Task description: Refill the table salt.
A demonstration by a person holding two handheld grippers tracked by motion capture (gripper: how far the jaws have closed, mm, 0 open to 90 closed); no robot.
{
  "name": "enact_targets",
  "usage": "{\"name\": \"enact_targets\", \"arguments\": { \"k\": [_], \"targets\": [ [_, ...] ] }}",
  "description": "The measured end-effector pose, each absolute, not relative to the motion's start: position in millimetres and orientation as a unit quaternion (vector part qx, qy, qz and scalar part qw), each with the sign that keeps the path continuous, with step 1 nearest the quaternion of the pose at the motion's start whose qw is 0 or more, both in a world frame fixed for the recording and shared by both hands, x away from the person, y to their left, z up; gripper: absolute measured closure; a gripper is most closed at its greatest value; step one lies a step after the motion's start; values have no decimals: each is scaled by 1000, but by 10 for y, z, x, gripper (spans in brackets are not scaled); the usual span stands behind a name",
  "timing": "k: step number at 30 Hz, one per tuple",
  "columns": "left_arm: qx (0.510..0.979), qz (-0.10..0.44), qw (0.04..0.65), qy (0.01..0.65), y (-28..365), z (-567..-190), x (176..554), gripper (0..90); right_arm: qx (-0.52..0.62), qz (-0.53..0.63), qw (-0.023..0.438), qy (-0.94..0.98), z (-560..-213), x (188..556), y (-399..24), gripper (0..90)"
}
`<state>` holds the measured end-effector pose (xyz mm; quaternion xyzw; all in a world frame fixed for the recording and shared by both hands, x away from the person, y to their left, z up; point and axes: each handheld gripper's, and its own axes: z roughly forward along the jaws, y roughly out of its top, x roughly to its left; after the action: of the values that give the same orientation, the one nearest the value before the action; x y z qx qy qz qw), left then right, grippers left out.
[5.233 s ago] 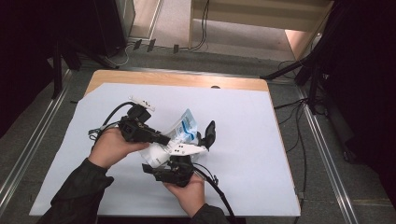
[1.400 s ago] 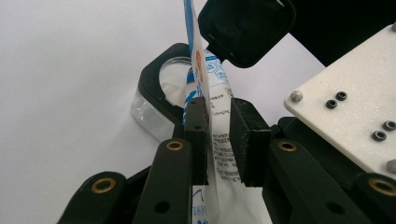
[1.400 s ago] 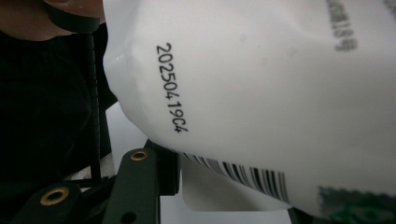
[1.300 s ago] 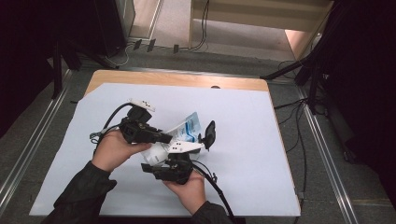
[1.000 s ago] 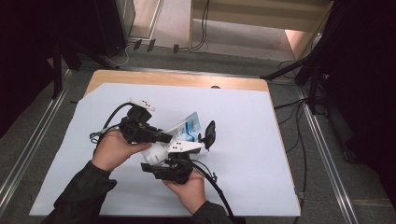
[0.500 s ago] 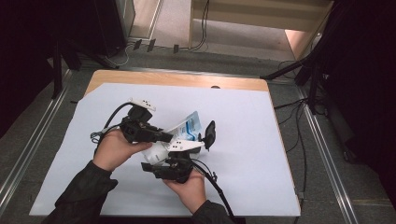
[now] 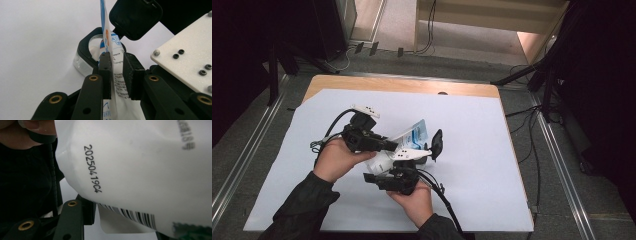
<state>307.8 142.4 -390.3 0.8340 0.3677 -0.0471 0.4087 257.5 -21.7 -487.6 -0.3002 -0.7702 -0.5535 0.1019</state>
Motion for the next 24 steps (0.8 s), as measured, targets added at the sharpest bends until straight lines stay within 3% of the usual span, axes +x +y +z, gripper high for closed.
{"name": "enact_targets", "arguments": {
  "k": [24],
  "targets": [
    [836, -34, 406, 367, 1389, -3887, 3079, 828, -301, -556, 102, -768, -4878, 2595, -219, 578]
  ]
}}
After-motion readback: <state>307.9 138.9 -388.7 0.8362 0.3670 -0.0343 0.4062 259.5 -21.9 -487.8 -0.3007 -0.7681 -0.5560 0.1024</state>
